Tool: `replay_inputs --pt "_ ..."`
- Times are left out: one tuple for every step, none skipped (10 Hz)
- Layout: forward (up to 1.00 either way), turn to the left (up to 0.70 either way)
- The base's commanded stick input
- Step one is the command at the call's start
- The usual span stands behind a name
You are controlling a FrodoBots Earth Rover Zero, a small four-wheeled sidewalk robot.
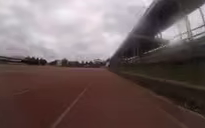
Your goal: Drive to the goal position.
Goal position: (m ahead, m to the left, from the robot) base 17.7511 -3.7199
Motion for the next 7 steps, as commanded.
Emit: replay_inputs --pt "0.85 0.0" --pt "0.85 0.0" --pt "0.85 0.0" --pt "0.85 0.0" --pt "0.85 0.0" --pt "0.85 0.0" --pt "0.85 0.0"
